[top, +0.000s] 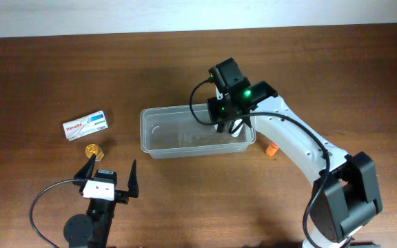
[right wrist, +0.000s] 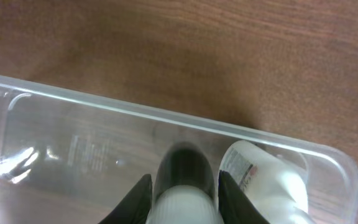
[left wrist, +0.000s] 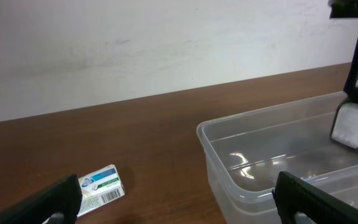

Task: Pack container
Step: 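Carry the brown bottle into the container beside the white bottle, release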

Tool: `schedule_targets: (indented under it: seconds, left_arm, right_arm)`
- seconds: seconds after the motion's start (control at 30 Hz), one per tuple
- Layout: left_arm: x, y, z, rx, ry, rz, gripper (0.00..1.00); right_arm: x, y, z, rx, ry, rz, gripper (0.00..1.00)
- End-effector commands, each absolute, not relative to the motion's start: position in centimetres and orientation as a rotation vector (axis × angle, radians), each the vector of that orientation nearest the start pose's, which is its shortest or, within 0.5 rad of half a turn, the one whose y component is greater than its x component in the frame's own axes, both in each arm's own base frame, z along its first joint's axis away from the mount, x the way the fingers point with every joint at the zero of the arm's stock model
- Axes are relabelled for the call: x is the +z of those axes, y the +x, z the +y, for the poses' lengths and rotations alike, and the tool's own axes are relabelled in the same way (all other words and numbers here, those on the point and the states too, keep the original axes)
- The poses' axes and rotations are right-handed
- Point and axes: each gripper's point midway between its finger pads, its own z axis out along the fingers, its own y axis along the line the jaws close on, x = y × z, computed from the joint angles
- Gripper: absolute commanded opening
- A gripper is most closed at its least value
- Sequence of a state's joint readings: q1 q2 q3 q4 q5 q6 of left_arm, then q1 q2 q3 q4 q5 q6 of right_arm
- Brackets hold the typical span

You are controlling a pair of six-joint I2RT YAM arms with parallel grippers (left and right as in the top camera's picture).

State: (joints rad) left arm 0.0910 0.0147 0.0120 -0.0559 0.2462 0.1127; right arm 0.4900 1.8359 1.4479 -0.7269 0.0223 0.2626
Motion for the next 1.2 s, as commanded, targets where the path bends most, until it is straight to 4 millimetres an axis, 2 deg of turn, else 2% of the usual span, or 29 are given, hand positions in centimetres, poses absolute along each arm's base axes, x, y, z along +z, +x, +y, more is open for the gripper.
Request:
schedule_targets:
  seconds: [0.0, 0.17, 0.47, 0.5, 0.57, 0.63, 0.87, 1.0, 1.17]
  left_arm:
    - [16.2, 24.4, -1.9, -0.032, 0.210, 1.614, 0.99]
    - [16.2, 24.4, -1.9, -0.032, 0.210, 1.614, 0.99]
    - [16.2, 24.4, -1.9, -0.032, 0.210, 1.614, 0.99]
    - [16.2, 24.4, -1.9, -0.032, 0.210, 1.614, 0.99]
    - [16.2, 24.4, -1.9, -0.032, 0.210, 1.614, 0.99]
    - [16.2, 24.4, -1.9, -0.032, 0.210, 1.614, 0.99]
    - [16.2, 24.4, -1.9, -0.032, 0.210, 1.614, 0.99]
    - [16.2, 24.4, -1.9, -0.032, 0.210, 1.614, 0.99]
    - [16.2, 24.4, -1.9, -0.032, 0.210, 1.614, 0.99]
  right_arm:
    - [9.7, 39.3, 20.7, 0.183, -0.297, 2.689, 0.27]
    - [8.6, 39.3, 20.2, 0.149, -0.289, 2.681, 0.27]
    - [8.8, 39.8, 20.0, 0.124, -0.283, 2.660, 0.27]
    - [8.8, 39.7, 19.9, 0.123, -0.284, 2.661, 0.28]
    - [8.8, 39.7, 19.9, 0.122, -0.283, 2.662, 0.38]
    - [8.8, 39.7, 19.9, 0.122, -0.283, 2.662, 0.41]
    - [9.0, 39.9, 20.0, 0.127, -0.282, 2.656, 0.43]
    - [10.3, 40.3, 20.7, 0.166, -0.289, 2.639, 0.43]
    - [14.3, 40.8, 22.3, 0.273, -0.311, 2.607, 0.44]
